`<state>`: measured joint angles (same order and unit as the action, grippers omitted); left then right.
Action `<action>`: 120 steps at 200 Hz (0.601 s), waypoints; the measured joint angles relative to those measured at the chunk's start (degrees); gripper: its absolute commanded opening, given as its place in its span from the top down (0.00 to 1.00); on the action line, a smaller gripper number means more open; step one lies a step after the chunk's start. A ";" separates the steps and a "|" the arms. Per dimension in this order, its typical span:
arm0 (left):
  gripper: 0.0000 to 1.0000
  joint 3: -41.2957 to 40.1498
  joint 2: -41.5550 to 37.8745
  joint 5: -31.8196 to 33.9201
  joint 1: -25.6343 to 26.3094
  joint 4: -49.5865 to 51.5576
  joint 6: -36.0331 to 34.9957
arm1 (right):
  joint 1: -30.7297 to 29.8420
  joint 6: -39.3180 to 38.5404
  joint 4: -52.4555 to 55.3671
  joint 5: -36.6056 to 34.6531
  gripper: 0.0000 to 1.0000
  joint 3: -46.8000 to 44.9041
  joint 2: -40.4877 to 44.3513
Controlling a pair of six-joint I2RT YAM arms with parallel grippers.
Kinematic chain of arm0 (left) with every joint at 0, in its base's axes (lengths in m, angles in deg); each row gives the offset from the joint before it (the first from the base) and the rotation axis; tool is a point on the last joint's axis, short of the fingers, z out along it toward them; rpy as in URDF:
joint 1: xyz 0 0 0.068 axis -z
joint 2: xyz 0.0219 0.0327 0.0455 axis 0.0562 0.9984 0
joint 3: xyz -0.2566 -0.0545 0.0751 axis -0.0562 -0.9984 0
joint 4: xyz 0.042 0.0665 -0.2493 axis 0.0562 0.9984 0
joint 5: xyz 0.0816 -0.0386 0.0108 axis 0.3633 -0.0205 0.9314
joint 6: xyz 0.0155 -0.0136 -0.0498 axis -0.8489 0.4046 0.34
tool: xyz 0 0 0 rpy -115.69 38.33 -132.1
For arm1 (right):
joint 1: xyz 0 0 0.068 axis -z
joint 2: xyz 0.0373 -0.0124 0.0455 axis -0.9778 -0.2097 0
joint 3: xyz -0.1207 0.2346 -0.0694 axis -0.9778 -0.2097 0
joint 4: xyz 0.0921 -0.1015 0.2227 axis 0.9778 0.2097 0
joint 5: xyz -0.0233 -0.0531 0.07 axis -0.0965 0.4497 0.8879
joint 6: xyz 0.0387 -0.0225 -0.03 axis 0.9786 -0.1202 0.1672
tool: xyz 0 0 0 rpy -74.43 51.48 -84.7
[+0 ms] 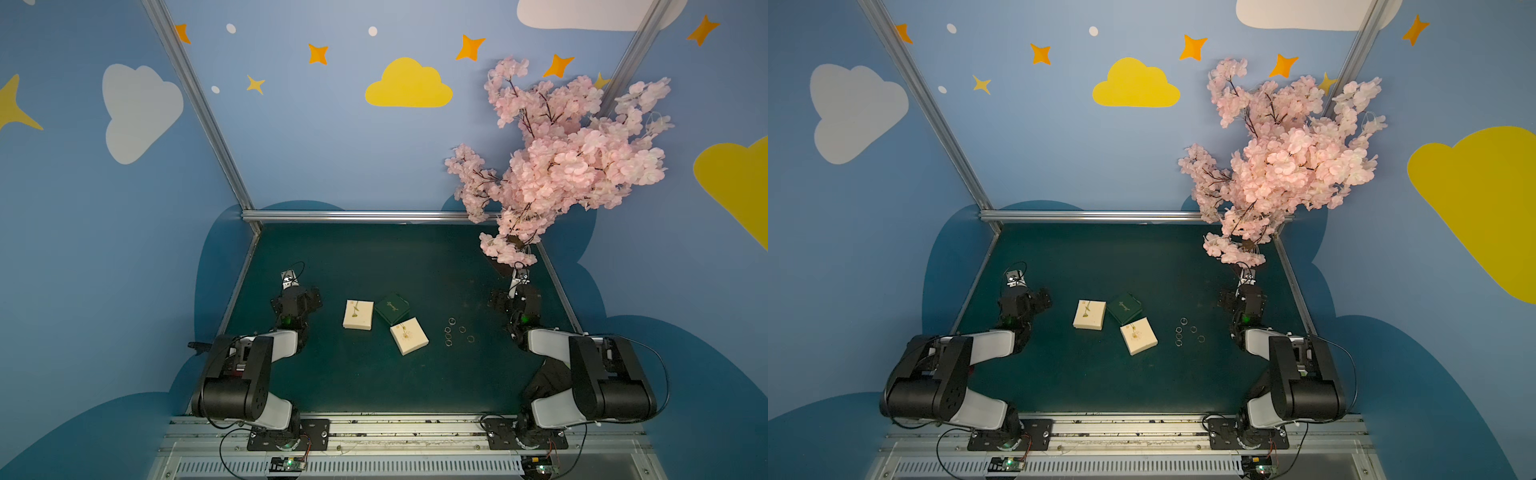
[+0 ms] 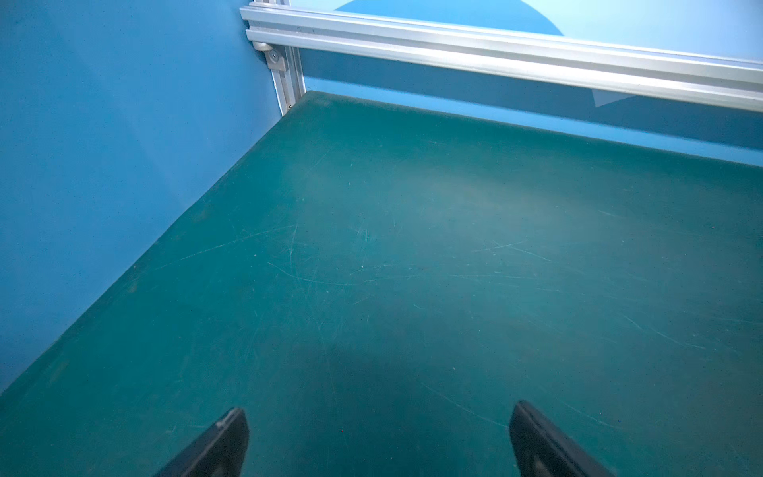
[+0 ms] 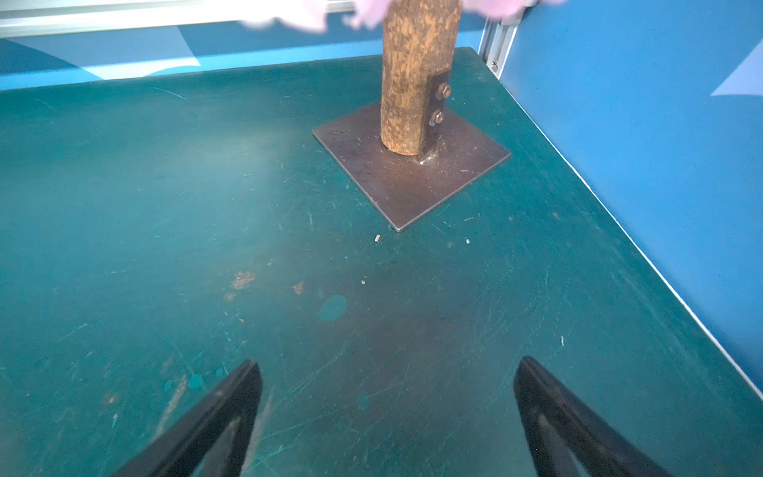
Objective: Take the rings out of the lift-off lid box
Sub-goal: Reset both arms
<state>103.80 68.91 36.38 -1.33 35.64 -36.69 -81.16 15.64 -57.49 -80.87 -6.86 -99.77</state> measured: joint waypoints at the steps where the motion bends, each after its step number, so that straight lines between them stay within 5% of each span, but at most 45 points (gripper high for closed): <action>1: 0.00 0.00 0.00 0.00 0.00 0.00 0.00 | 0.02 -0.02 -0.15 0.11 0.03 -0.07 0.00; 24: 0.00 0.00 0.00 -0.04 0.00 0.00 0.17 | 0.20 -1.07 -8.44 2.64 0.03 -3.48 -2.43; 120: 0.01 0.00 0.00 -0.26 0.00 0.00 0.63 | 0.11 -1.88 -10.27 4.20 0.03 -4.20 -2.91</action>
<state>103.80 68.91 36.11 -1.33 35.64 -36.06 -81.05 13.76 -67.76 -76.68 -11.06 -102.68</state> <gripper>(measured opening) 0.995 0.967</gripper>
